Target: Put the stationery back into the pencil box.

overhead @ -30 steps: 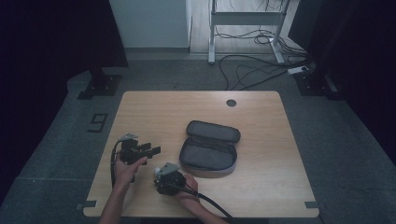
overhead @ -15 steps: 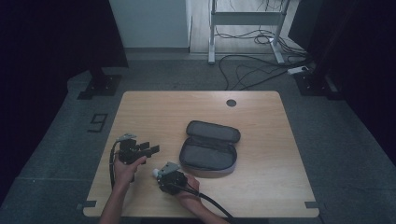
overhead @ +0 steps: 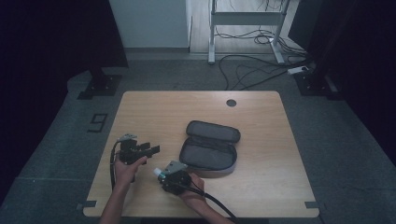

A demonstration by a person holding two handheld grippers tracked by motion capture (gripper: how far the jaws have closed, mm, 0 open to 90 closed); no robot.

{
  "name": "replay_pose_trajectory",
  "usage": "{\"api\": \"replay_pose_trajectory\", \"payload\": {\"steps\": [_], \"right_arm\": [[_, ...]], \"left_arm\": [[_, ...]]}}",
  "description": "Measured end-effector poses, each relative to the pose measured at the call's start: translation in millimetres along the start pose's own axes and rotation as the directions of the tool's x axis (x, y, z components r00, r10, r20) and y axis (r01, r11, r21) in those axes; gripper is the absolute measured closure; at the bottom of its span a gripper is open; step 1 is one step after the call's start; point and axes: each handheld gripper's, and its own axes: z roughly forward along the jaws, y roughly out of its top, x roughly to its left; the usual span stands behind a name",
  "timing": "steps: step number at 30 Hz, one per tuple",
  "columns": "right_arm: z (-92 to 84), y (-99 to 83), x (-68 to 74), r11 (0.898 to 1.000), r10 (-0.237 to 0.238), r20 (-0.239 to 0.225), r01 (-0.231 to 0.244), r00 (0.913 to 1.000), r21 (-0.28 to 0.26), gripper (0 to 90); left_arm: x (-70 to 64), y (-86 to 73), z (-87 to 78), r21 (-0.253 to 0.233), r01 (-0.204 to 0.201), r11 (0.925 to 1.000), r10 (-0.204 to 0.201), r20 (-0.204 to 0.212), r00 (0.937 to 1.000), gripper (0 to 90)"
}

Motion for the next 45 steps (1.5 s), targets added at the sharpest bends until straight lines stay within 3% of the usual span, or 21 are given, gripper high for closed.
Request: {"api": "replay_pose_trajectory", "payload": {"steps": [3, 14, 21, 27, 45], "right_arm": [[-5.8, -0.1, -2.7, 1.0, 0.016, -0.025, -0.016, 0.9996, -0.012, 64.6], [-29.5, -2.5, -15.4, 0.997, 0.042, -0.012, -0.042, 0.9991, -0.064, 64.6], [-45.1, -0.6, -25.3, 0.995, 0.041, 0.015, -0.039, 0.9991, -0.091, 64.6], [-54.4, -2.2, -40.9, 0.992, 0.072, 0.04, -0.067, 0.9966, -0.109, 64.6], [-68.9, -2.0, -73.1, 0.981, 0.136, 0.101, -0.12, 0.9856, -0.151, 64.6]], "left_arm": [[1.7, -0.3, 0.2, 0.002, 0.006, 1.0, -0.006, 0.0, 1.0, 37.0], [3.0, -2.6, 4.7, 0.018, 0.007, 0.9998, -0.006, -0.009, 0.9999, 37.0], [2.1, -3.4, 6.6, 0.027, 0.001, 0.9996, -0.001, -0.012, 0.9999, 37.1], [0.1, -3.8, 8.7, 0.035, -0.007, 0.9994, 0.007, -0.01, 0.9999, 37.0], [-2.7, -4.6, 12.1, 0.048, -0.016, 0.9987, 0.016, -0.006, 0.9999, 37.0]]}}
